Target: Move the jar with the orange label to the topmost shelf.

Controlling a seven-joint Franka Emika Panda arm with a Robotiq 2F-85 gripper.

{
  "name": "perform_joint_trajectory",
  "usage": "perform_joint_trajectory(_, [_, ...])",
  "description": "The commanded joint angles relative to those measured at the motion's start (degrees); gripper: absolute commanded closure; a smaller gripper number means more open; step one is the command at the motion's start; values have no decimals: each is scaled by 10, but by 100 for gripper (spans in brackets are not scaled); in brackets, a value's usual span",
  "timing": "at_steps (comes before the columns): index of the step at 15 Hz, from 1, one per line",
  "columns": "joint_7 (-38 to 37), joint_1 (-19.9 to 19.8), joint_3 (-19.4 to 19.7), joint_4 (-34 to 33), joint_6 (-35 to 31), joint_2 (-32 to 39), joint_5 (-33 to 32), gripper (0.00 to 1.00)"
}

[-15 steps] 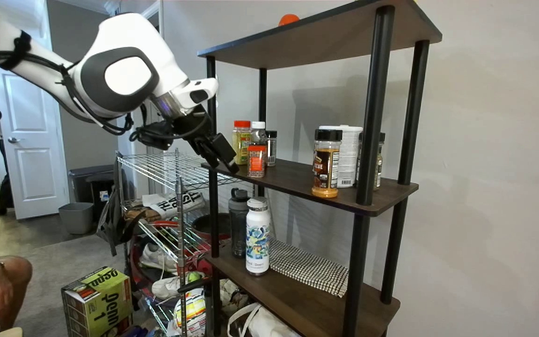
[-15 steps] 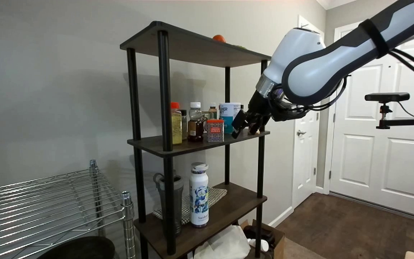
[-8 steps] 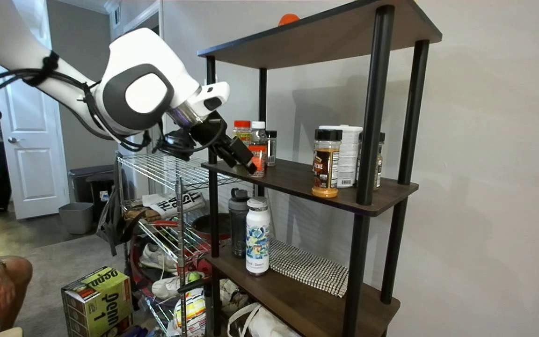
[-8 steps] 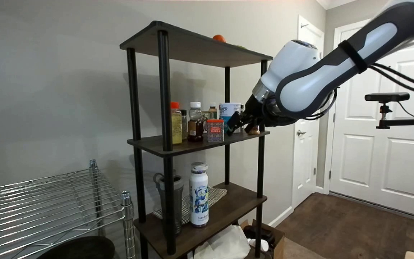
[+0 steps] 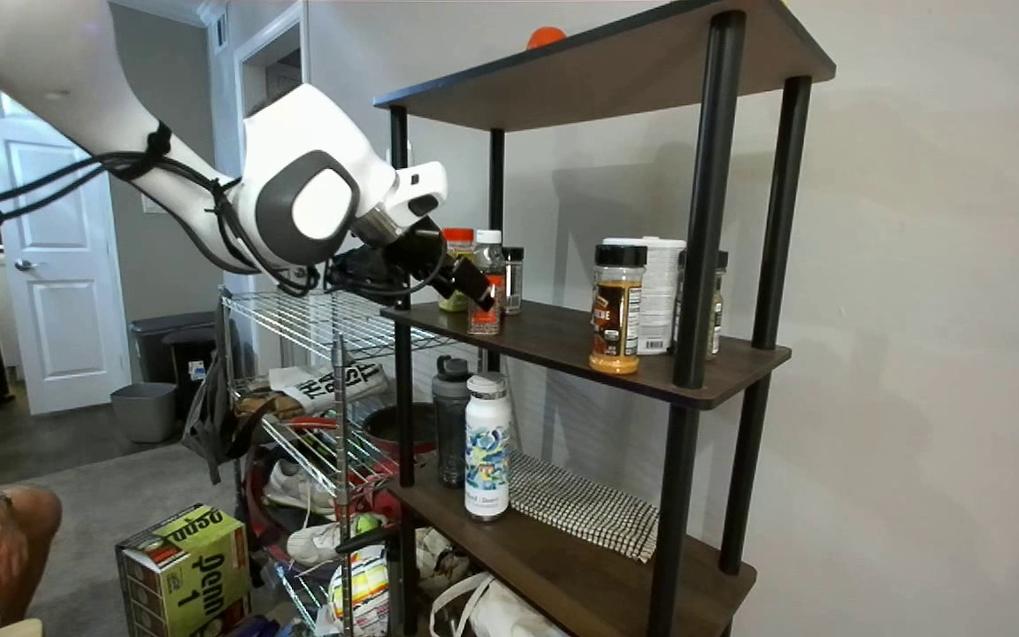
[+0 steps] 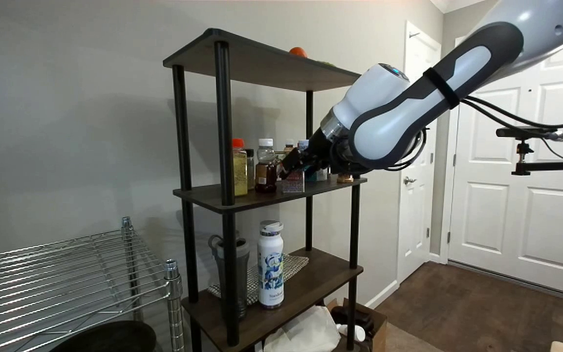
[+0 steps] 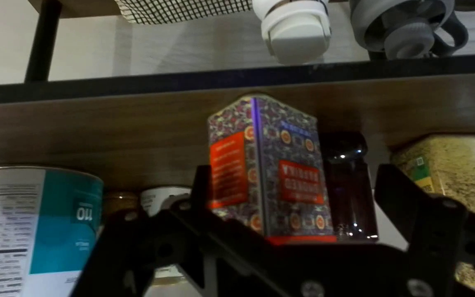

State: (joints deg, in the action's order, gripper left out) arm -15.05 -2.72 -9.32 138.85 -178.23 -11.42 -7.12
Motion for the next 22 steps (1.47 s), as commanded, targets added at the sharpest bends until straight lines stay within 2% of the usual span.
perform_joint_trajectory(1, [22, 34, 18, -25, -32, 36, 20, 0])
perform_joint_trajectory(6, [20, 53, 34, -37, -35, 52, 19, 0])
perform_joint_trajectory(8, [11, 45, 33, -38, -31, 53, 5, 0])
perform_joint_trajectory(12, [-52, -44, 2, -40, -16, 40, -96, 0])
perform_joint_trajectory(13, [-89, -81, -12, -42, -11, 32, -138, 0])
perform_joint_trajectory(16, [-157, -136, -42, -50, -2, 20, -206, 0])
perform_joint_trajectory(19, [-212, -172, -72, -51, -3, 15, -246, 0])
perform_joint_trajectory(22, [-249, -191, -98, -50, -9, 14, -262, 0])
